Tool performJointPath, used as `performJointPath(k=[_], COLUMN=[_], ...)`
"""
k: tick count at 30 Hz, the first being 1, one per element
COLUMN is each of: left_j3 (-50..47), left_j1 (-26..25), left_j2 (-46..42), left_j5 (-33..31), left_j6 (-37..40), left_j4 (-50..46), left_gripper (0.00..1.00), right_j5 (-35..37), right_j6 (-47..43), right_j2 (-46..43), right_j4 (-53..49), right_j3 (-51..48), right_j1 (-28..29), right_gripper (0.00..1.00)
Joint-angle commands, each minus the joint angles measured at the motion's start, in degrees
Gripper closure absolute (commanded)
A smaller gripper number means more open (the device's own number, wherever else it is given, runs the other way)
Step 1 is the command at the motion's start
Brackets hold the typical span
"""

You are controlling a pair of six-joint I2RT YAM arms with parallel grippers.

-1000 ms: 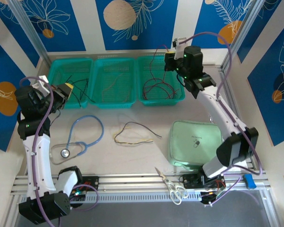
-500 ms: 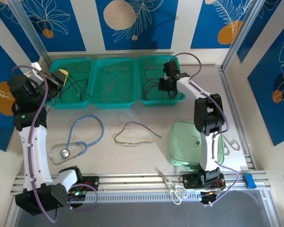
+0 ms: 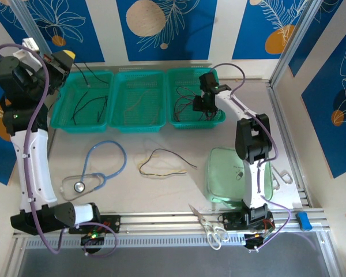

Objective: Untangle the cables

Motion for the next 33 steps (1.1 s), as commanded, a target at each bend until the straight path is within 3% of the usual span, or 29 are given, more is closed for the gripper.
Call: performJointPath(k=[1,5,7,14,19,26,33], left_j3=[5.1,11.8,12.9,16.4,13.7,12.4,14.4], left_j1=[-0.2,-0.3,-0.2,0.1,0.9,6.9,6.9], left_j2=[2.7,6.5,8.2,15.1,19.2,30.8,39.7], left_j5=[-1.5,-4.5,-5.8,-10.0,-14.9,-15.4,-21.9], left_j6=[4.5,8.9,10.1,17.0,21.2,21.7,25.2], left_j4=[-3.3,-7.5,-7.9,-12.2,-13.3,-16.7,-21.7], left_gripper=[1.0,1.0,1.0,1.0,1.0,1.0,1.0], right_j5=[2.6,1.8,1.4,-1.2,-2.8,-3.1,-3.3], right_j6=[-1.4,-1.1,-1.1,-0.2,-1.6,-4.0,-4.7], right_j2=[-6.8,-10.9,-12.7,-19.6,-23.0,-25.0,-26.4], right_j4=[-1.1,-0.4,-0.8,1.1,2.2,1.5,1.5], right_j3=[0.6,-0.8,-1.2,-5.8,-8.5,-11.4,-14.7], right_j1=[0.3,0.0,0.0,-0.4,-0.4,-0.4,-0.4], right_gripper=[0.44,0.15,0.11,0.09,0.08,0.08,0.08])
